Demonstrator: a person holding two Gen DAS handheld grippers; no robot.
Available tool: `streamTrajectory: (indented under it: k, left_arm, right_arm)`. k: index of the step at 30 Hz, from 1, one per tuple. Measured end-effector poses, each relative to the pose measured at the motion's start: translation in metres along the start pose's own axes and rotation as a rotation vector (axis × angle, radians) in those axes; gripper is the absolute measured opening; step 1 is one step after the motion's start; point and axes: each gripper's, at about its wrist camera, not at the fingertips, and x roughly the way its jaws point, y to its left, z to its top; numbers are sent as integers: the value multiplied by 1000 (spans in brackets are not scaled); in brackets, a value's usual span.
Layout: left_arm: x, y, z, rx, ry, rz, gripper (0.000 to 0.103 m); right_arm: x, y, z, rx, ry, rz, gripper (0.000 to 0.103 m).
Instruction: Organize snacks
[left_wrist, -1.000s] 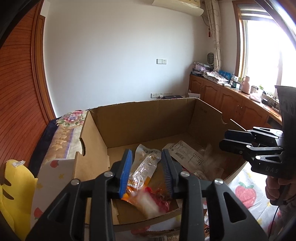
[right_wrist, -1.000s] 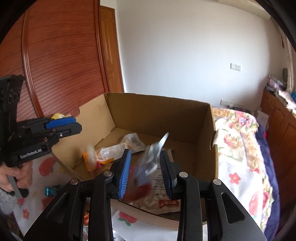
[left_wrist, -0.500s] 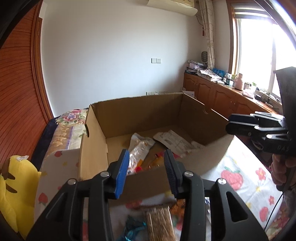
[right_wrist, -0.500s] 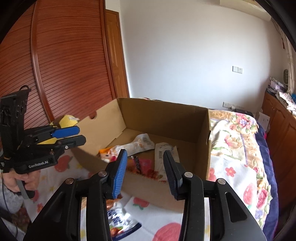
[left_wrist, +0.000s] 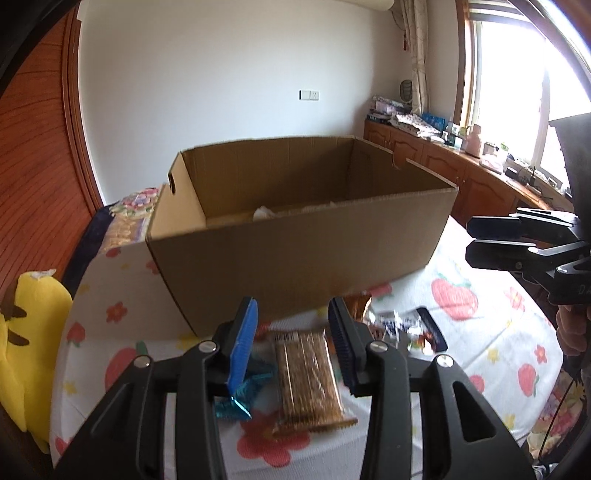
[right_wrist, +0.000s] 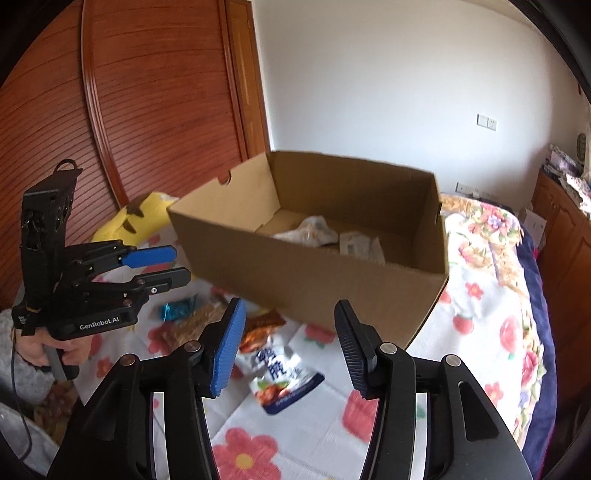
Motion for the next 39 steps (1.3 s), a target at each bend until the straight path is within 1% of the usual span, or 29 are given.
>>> streamTrajectory:
  k: [5,12,17,30,33,39]
  left_arm:
    - [7,-2,-14,-2,39,-5,40]
    - [18,-4,-30,-14,87,-14,40]
    - [23,-6,-37,-17,105,-18,40]
    - [22,5,-46,-47,116,-18,40]
    - [21,6,-47,-48,114,-18,40]
    - [20,8,-48,-54,114,-20,40]
  right_arm:
    - [9,3,-15,4,39,2,52]
    - [41,5,-33,5,117,24,53]
    - [61,6,-39,9,159,44,53]
    - [96,10,-40,-21,233,60,53]
    - [98,10,-42,-33,239,62,57]
    - [99,16,-49,-63,252,55,61]
